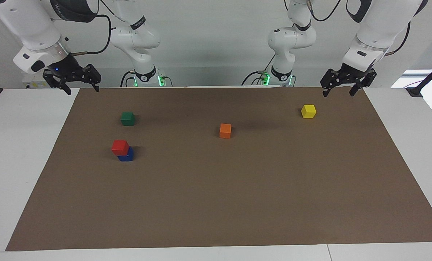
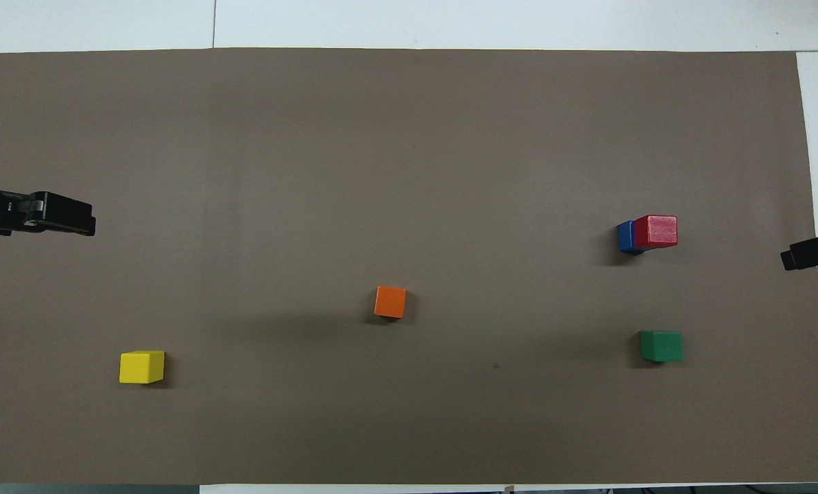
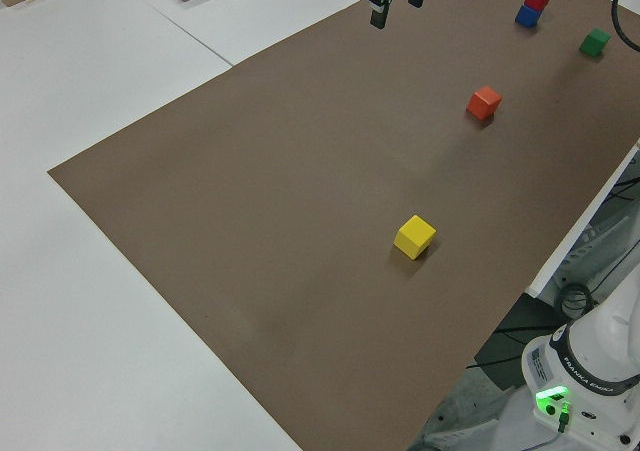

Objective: Transfer red block to right arm and stack on blue block

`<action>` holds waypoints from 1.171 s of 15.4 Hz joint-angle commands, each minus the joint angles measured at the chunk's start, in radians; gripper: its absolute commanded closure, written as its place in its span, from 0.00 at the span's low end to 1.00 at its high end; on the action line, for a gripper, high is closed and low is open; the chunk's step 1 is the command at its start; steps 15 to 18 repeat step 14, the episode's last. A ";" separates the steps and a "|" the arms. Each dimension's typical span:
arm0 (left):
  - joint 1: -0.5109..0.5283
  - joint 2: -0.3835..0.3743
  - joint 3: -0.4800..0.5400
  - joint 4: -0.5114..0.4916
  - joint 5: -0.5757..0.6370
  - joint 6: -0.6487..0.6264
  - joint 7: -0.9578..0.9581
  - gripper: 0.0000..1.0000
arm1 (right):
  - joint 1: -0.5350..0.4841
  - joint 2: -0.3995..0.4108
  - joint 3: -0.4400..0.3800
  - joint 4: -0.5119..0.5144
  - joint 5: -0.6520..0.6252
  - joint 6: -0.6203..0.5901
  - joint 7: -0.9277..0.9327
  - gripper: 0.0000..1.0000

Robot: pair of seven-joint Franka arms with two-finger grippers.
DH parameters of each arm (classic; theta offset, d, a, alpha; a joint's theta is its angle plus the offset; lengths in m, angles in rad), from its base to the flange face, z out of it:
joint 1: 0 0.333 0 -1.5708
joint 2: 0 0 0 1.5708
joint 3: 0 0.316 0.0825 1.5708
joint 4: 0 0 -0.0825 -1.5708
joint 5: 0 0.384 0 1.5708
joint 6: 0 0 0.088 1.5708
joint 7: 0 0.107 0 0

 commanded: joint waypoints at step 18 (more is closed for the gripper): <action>-0.002 -0.029 0.006 -0.032 -0.015 0.005 -0.009 0.00 | -0.010 0.029 0.008 0.058 -0.004 0.005 0.024 0.00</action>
